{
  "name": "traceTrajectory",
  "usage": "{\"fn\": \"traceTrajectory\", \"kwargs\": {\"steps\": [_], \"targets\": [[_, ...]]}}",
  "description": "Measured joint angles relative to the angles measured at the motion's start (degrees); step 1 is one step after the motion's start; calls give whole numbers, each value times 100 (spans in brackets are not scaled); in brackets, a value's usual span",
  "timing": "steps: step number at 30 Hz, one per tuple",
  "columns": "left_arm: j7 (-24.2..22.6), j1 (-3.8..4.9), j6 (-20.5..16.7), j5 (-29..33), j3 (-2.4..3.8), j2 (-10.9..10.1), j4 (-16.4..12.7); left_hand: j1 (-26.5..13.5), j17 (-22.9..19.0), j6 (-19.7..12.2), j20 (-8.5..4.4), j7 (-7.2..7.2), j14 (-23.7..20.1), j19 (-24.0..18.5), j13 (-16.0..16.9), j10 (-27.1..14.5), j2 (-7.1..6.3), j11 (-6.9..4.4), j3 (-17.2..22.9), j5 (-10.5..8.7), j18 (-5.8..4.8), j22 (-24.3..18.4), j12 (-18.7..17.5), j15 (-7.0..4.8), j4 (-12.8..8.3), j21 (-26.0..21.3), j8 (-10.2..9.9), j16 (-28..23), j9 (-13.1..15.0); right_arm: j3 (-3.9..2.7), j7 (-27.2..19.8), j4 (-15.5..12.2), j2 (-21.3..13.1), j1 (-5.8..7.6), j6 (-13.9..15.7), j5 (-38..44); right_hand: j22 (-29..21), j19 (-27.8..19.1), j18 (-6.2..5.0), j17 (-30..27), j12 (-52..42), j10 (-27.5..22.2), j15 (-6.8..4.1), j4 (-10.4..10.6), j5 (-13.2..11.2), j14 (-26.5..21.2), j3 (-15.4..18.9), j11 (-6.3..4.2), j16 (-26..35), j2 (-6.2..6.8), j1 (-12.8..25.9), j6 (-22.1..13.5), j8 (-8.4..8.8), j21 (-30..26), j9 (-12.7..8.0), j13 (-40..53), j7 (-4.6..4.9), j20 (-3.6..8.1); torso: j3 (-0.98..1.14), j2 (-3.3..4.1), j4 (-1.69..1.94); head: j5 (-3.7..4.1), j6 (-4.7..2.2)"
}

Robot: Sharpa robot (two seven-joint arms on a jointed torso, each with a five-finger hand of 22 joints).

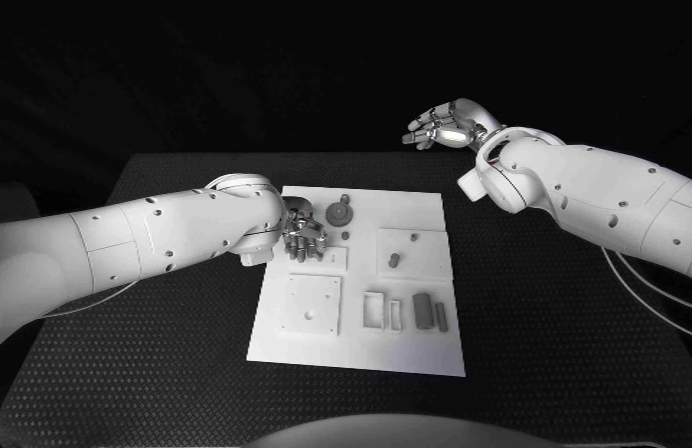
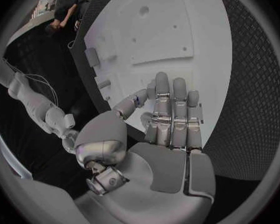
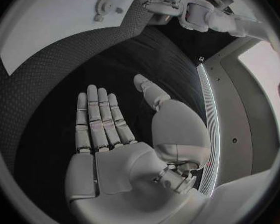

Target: Assemble the parts on the task board

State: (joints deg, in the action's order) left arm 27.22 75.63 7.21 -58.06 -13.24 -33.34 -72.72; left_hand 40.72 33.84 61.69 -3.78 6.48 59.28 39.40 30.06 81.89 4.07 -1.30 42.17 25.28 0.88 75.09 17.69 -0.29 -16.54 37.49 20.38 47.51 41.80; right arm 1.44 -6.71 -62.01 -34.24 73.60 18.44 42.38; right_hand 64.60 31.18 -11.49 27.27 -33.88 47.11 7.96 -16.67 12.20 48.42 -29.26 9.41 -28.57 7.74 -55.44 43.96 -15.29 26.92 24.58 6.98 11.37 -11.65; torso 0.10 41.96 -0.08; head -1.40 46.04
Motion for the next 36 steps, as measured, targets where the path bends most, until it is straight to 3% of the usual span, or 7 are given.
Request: {"fn": "traceTrajectory", "kwargs": {"steps": [10, 36], "targets": [[16, 1, 8, -15, 0, 2, -31, 1, 0, -1, 1, 0, 0, 1, -1, 9, 0, 9, 0, 0, 0, 0, 0, 0, 0, -7, 0, 0, 7, 0, 3, 1, -1, 0, -9, 0, 7, -21, 0, -12, 0, 0, 0, 0, 0, 0, 0, 0, 0, 0, 0, 0, -24, 0, -6, -13, 0, -21, -4, 0, 2, -8, -27], [30, -2, 47, -30, 6, -1, -32, 15, -14, 15, 0, 14, 0, 0, 2, -14, -1, 5, -7, -28, 0, -1, 0, 0, -4, -1, -25, 20, 35, 0, 6, 5, -4, -1, -24, 0, 12, -20, -1, -18, 0, 0, 0, 0, 0, 0, 0, 0, 23, -22, -23, 0, -24, -31, -16, -37, 0, -20, 0, -1, -2, -23, -3]]}}
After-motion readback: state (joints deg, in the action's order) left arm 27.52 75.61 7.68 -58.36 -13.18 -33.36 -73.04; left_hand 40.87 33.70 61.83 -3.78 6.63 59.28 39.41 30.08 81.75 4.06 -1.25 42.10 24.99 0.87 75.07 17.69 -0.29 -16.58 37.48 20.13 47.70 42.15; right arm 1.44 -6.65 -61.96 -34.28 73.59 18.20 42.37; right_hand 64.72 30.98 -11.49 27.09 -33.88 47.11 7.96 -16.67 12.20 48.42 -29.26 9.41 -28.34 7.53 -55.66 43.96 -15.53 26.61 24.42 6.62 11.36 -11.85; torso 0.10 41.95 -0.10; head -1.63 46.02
